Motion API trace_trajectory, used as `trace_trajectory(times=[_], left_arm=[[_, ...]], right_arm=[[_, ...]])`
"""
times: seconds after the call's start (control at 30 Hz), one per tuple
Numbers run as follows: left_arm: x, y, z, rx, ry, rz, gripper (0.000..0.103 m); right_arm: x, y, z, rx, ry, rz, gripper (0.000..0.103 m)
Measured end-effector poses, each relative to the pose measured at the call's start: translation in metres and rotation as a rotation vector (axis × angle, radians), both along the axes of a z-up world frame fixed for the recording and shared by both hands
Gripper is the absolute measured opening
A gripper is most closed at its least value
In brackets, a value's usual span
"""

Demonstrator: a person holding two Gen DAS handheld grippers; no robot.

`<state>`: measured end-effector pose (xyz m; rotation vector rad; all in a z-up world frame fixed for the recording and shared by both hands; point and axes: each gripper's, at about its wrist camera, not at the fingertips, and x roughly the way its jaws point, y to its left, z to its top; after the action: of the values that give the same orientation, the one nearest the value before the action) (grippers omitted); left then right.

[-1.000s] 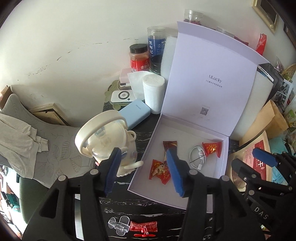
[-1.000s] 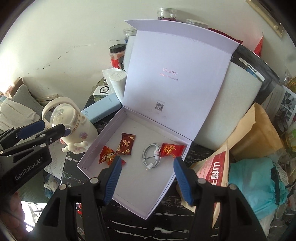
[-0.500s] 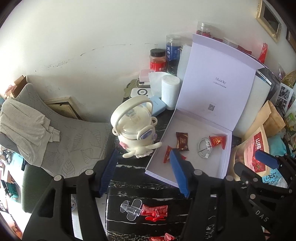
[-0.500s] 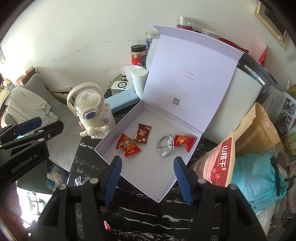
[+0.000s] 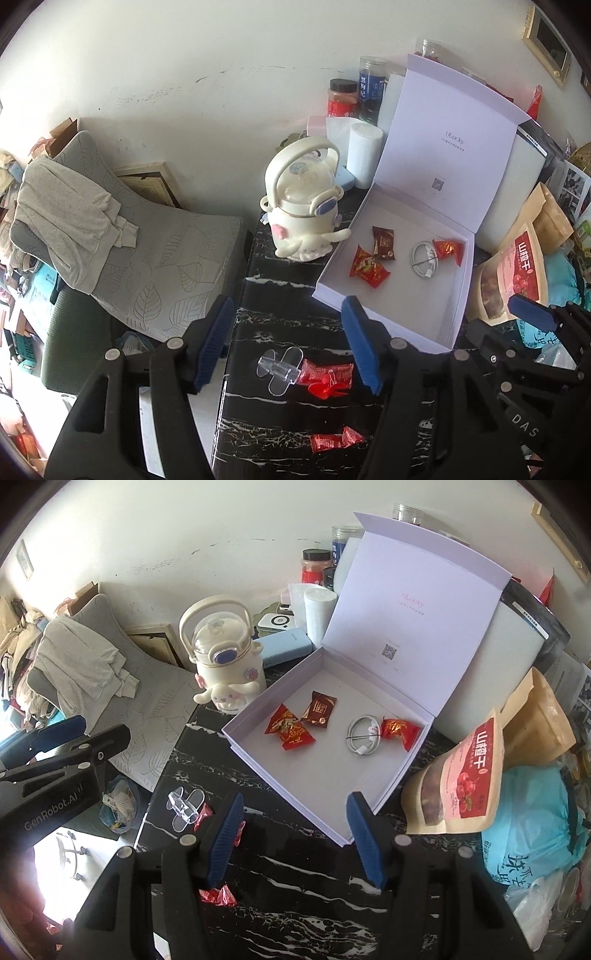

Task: Organize objects
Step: 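Move both grippers back toward the clear fan toy and red candies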

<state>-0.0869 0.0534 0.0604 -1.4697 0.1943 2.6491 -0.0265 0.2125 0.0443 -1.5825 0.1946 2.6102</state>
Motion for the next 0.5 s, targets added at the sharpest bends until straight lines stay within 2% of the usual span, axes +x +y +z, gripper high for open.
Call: trace_trajectory(times=[0.5], left_arm=[[0.039,-0.037,-0.045,0.003,-0.090,0.065,0.060]], right_arm=[[0.017,-0.036,-0.046,-0.029,-0.074,0.070,0.059]])
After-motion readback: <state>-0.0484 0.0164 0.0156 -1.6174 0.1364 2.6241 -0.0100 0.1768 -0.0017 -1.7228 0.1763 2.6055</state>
